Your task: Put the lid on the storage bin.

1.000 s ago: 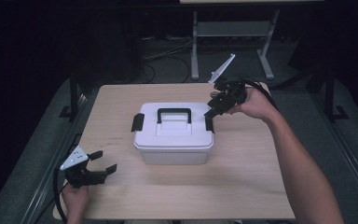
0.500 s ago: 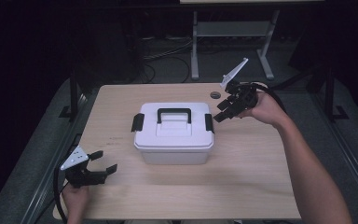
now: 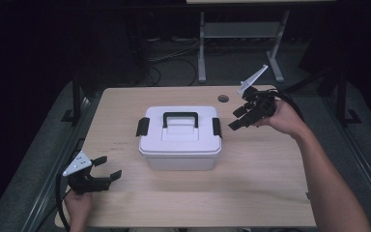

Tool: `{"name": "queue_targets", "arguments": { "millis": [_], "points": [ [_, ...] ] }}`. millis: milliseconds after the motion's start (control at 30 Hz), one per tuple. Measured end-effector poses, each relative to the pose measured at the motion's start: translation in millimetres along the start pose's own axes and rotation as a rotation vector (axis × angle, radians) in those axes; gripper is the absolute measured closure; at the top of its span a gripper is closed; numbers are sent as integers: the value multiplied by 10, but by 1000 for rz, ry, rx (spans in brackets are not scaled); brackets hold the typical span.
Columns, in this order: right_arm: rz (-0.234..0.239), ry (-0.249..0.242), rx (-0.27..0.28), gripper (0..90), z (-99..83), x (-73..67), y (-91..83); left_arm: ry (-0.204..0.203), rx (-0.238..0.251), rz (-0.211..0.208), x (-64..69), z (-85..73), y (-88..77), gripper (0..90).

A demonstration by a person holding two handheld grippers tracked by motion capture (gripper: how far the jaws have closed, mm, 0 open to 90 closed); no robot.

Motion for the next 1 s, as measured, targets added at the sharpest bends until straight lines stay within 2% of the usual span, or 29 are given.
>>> {"name": "queue_targets", "arguments": {
  "millis": [433,1000],
  "points": [
    [-11,43,11,356,-236,25,-17,-3,-2,-6,3,1,9,147],
    [-4,98,41,351,-583,46,50,2,-3,-4,2,5,7,147]
  ]
}}
Point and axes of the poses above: each handheld gripper's, and its own axes: y roughly forward along the jaws, z roughly out of its top, x roughly to its right, the point moved 1 cm from there along y, roughly forward along the jaws, and after that the axes turned 11 degrees about -x, right-handed, at the moved point
